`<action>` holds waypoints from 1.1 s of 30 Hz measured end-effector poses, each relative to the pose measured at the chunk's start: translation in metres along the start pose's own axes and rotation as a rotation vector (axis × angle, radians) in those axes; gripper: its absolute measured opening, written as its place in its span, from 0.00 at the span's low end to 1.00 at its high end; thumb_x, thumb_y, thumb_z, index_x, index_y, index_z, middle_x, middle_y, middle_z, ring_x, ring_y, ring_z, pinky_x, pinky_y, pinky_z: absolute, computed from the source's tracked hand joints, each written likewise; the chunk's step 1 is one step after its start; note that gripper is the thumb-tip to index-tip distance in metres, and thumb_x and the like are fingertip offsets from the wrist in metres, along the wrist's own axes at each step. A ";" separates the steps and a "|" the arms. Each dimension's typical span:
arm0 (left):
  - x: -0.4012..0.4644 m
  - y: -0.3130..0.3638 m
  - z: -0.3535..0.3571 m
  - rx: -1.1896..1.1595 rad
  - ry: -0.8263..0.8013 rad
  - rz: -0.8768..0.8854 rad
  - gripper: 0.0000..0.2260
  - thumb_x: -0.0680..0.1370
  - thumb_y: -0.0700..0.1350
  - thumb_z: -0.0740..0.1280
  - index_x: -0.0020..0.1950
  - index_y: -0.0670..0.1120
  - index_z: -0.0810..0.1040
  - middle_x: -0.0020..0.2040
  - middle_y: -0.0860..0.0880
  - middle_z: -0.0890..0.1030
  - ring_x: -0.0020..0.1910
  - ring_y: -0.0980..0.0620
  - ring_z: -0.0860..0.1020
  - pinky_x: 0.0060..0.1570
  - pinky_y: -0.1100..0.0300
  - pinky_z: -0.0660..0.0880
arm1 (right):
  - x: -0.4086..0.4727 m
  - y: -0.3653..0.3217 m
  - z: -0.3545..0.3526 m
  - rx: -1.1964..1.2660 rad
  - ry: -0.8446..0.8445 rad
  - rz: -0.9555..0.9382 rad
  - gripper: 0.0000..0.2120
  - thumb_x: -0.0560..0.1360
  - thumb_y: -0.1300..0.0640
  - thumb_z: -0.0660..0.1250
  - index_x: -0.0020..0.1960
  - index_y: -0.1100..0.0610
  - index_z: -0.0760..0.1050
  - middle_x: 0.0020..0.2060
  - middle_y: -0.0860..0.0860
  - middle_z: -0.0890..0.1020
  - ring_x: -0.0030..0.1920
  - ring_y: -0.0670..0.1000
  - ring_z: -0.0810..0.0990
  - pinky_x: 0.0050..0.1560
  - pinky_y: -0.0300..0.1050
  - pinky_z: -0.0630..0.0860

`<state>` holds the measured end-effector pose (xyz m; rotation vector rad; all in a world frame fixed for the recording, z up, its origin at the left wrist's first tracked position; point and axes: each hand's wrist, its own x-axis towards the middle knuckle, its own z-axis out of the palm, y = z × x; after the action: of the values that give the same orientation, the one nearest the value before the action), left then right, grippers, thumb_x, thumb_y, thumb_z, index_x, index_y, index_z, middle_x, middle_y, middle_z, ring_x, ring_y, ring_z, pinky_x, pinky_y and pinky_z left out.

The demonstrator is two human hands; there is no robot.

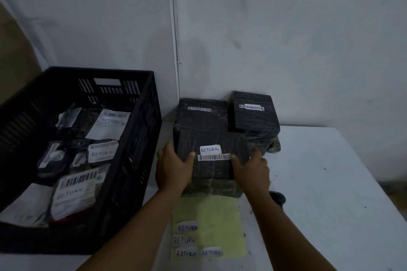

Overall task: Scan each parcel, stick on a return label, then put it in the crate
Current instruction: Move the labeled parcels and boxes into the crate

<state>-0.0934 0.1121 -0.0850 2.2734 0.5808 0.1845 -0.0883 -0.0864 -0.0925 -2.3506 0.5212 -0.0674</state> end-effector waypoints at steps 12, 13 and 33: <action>-0.017 0.037 -0.050 -0.215 0.064 0.102 0.16 0.78 0.51 0.67 0.65 0.49 0.76 0.55 0.48 0.74 0.51 0.48 0.76 0.49 0.56 0.74 | -0.036 -0.018 -0.042 0.378 -0.024 -0.156 0.19 0.79 0.41 0.63 0.63 0.52 0.74 0.50 0.48 0.79 0.47 0.50 0.77 0.47 0.46 0.73; -0.017 0.045 -0.058 -0.234 0.089 0.121 0.17 0.78 0.51 0.67 0.66 0.49 0.76 0.56 0.48 0.74 0.52 0.48 0.76 0.50 0.55 0.74 | -0.038 -0.025 -0.051 0.404 -0.021 -0.184 0.19 0.79 0.41 0.63 0.64 0.51 0.74 0.50 0.47 0.79 0.48 0.50 0.78 0.48 0.47 0.75; 0.007 0.074 -0.262 -0.495 0.509 0.356 0.09 0.77 0.50 0.69 0.55 0.62 0.76 0.54 0.54 0.81 0.49 0.59 0.80 0.49 0.59 0.78 | -0.076 -0.216 -0.080 0.695 -0.106 -0.676 0.16 0.80 0.41 0.64 0.66 0.42 0.70 0.58 0.44 0.80 0.57 0.43 0.79 0.56 0.44 0.78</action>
<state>-0.1404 0.2416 0.1501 1.8171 0.3224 0.9894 -0.0983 0.0347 0.1174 -1.7281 -0.3319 -0.3682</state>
